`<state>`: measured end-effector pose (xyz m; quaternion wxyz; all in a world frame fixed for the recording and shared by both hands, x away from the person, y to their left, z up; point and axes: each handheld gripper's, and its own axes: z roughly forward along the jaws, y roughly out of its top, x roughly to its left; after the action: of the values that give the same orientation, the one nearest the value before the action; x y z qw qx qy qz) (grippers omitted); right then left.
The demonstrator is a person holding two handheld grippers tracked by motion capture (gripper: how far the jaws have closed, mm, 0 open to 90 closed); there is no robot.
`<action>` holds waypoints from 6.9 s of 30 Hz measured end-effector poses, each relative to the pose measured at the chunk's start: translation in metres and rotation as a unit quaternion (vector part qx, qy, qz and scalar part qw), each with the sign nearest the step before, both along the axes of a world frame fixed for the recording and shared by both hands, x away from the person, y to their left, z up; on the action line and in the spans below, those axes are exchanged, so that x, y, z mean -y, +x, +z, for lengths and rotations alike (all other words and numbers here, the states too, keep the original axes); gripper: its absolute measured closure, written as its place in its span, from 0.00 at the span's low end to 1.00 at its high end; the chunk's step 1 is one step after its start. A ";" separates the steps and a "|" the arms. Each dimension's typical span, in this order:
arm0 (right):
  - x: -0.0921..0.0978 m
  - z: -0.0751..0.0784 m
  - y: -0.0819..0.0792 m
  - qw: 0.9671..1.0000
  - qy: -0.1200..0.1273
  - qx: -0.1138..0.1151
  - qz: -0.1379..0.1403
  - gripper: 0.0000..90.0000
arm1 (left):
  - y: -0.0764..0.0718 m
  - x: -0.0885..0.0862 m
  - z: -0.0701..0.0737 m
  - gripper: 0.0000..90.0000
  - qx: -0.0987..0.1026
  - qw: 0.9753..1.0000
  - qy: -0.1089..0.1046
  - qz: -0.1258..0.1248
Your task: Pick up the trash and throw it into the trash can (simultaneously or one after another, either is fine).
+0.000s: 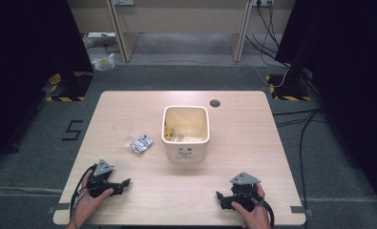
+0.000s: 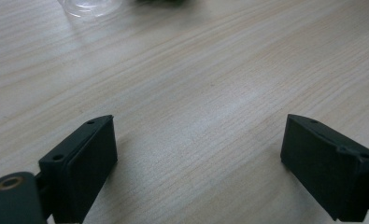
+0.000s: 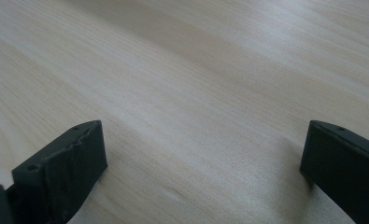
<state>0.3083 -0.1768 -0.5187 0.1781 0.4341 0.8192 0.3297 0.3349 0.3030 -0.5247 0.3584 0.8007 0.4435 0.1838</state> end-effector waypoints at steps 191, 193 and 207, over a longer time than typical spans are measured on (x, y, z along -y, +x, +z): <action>0.001 0.000 0.002 1.000 -0.001 0.001 0.009 0.00 | 0.109 0.022 0.122 0.90 0.097 0.993 0.048 -0.042; 0.001 0.000 0.002 1.000 -0.002 0.001 0.009 0.00 | 0.108 0.023 0.124 0.90 0.098 0.993 0.047 -0.047; 0.001 0.000 0.002 1.000 -0.002 0.001 0.008 0.00 | 0.101 0.031 0.143 0.90 0.118 0.990 0.044 -0.071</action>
<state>0.3099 -0.1779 -0.5186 0.1768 0.4266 0.8232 0.3303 0.4354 0.2719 -0.3815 0.3850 0.8177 0.3317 0.2703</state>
